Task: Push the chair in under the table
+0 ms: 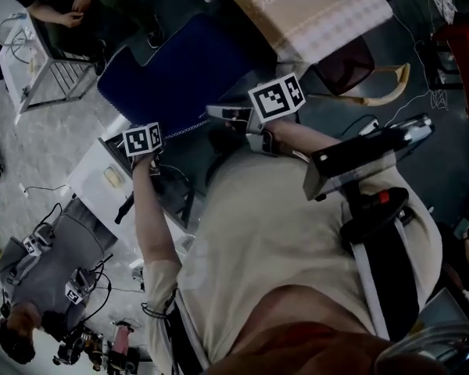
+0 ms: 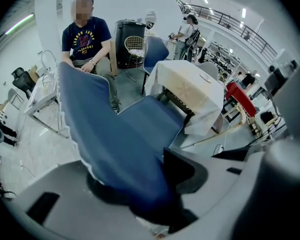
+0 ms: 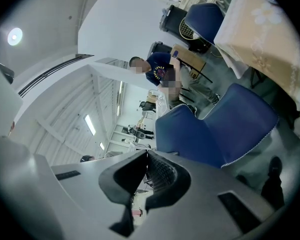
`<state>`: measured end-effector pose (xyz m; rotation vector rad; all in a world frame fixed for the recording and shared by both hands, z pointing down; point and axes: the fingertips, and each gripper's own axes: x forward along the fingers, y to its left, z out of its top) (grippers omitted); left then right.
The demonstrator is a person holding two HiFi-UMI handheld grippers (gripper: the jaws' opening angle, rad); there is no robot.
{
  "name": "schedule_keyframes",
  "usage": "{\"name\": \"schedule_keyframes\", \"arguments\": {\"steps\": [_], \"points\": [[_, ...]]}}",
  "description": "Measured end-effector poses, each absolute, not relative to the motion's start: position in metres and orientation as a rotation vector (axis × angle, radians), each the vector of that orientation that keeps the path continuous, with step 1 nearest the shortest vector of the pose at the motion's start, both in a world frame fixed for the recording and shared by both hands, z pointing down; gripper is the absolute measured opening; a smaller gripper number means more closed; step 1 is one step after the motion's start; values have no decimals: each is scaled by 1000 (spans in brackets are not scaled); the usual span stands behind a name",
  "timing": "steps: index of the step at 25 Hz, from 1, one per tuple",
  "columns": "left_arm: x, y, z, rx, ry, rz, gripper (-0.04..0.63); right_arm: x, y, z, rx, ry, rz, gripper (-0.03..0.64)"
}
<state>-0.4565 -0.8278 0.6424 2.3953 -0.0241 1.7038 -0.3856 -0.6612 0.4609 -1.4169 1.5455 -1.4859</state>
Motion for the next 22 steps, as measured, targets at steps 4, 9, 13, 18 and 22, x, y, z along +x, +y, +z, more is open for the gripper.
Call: {"name": "schedule_keyframes", "arguments": {"steps": [4,9,13,18,22], "points": [[-453,-829,643,2398,-30,1704,190,-385,-661,461,-1408,1529,-1492,12],[-449,-825,644,2404,-18,1695,192,-388,-656,460,-1428,1555,-1486,12],[-446,-829,647,2403,-9,1698,193,-381,-650,465,-1449,1503,-1485,12],[-445,-831,647,2401,-21,1703,193,-382,-650,466,-1436,1501,-1490,12],[-441,-830,648,2401,-28,1702,193,-384,-648,467,-1436,1506,-1501,12]]}}
